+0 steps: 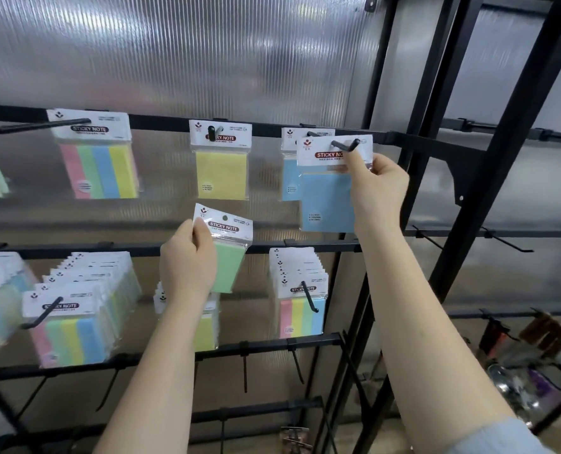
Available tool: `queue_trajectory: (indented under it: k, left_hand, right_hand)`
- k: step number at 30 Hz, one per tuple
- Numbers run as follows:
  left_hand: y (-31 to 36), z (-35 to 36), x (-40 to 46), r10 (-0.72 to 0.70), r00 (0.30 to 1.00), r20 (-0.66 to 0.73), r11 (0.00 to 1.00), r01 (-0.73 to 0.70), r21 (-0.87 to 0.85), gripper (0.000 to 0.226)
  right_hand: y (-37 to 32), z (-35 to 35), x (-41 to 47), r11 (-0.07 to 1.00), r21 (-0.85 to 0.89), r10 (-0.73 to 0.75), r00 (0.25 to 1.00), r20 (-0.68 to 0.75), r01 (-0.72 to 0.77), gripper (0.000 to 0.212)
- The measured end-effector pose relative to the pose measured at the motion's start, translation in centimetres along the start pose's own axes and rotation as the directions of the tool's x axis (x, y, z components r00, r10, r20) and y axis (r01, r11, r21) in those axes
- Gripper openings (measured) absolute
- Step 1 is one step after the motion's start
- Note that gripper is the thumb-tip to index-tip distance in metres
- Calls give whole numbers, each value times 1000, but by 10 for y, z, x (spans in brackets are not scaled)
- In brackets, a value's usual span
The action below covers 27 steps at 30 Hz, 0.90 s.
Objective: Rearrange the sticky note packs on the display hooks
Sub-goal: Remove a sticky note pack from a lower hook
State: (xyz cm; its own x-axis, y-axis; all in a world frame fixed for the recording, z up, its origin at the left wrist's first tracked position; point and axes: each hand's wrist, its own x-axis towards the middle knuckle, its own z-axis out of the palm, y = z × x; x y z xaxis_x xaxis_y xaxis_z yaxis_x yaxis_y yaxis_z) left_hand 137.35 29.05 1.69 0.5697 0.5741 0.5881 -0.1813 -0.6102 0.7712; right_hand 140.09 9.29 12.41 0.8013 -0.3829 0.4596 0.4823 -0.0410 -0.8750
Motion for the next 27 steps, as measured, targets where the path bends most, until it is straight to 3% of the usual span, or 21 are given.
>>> queue_trajectory:
  k: [8, 11, 19, 24, 27]
  left_hand:
    - [-8, -1, 11, 11, 999, -40, 1000, -10, 11, 47]
    - [-11, 0, 15, -17, 999, -45, 1000, 18, 5, 47]
    - [-9, -1, 18, -30, 998, -61, 1000, 29, -1, 47]
    - [-11, -10, 10, -46, 996, -71, 999, 46, 10, 45]
    - [-8, -17, -3, -67, 993, -99, 998, 68, 4, 45]
  right_hand:
    - [25, 39, 47, 993, -44, 108, 994, -14, -108, 22]
    - [30, 49, 57, 989, -31, 141, 989, -44, -142, 30]
    - [36, 67, 66, 989, 69, 136, 985, -110, -129, 29]
    - [44, 67, 61, 996, 37, 90, 980, -176, -84, 16]
    - [55, 63, 49, 995, 37, 99, 980, -173, -94, 27]
